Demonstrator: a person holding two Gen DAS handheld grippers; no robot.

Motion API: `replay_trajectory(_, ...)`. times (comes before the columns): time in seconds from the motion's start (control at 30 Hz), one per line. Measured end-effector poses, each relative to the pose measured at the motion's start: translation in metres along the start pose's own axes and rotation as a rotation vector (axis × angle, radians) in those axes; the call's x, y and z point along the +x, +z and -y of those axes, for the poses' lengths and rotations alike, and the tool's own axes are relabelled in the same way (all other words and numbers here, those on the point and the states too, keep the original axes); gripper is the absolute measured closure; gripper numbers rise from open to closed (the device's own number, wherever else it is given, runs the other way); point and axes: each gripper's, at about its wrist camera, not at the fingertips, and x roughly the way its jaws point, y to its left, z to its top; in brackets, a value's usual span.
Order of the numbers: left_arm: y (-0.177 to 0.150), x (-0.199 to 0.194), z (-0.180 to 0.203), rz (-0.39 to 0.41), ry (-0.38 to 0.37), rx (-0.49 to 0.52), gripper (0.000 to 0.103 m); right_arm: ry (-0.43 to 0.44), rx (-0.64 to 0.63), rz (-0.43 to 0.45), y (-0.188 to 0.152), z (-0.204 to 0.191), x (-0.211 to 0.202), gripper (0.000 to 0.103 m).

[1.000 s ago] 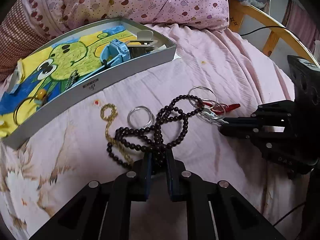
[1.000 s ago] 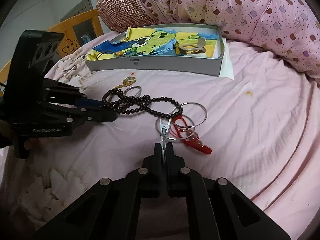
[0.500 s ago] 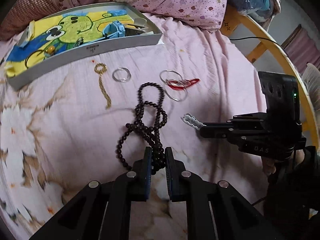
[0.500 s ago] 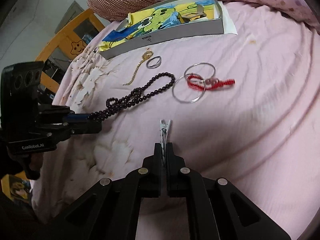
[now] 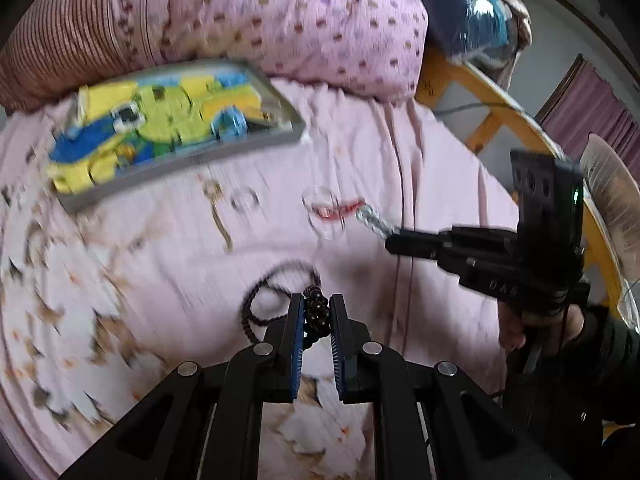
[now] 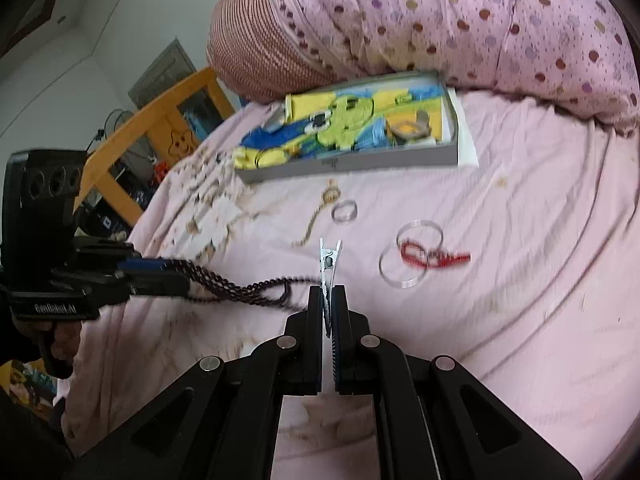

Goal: Organize jewelry
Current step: 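Carry the keys and the beaded bracelet over the grey tray with both tools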

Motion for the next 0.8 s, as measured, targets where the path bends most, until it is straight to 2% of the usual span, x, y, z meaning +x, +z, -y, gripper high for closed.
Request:
replay_trajectory(0.2,0.055,-0.024,-0.019,0.105,0.021,-0.015,0.091,-0.021,-0.029,0.061,0.035,-0.008,0.007,0.099)
replay_trajectory(0.37,0.1,-0.032,-0.039,0.192,0.078,-0.005,0.091,-0.015,-0.061,0.119,0.089,-0.018,0.032,0.099)
replay_trajectory(0.5,0.134,-0.033,-0.07,0.271,0.12,-0.058,0.091,-0.005,-0.058,0.143,0.123,-0.025,0.057,0.099)
replay_trajectory(0.63,0.15,-0.022,-0.099,0.306,0.152,-0.103,0.091,-0.012,-0.046,0.132,0.148,-0.026,0.093,0.099)
replay_trajectory(0.8,0.151,0.016,-0.134,0.262,0.175,-0.15,0.091,-0.05,-0.067,0.071,0.157,-0.026,0.137,0.099)
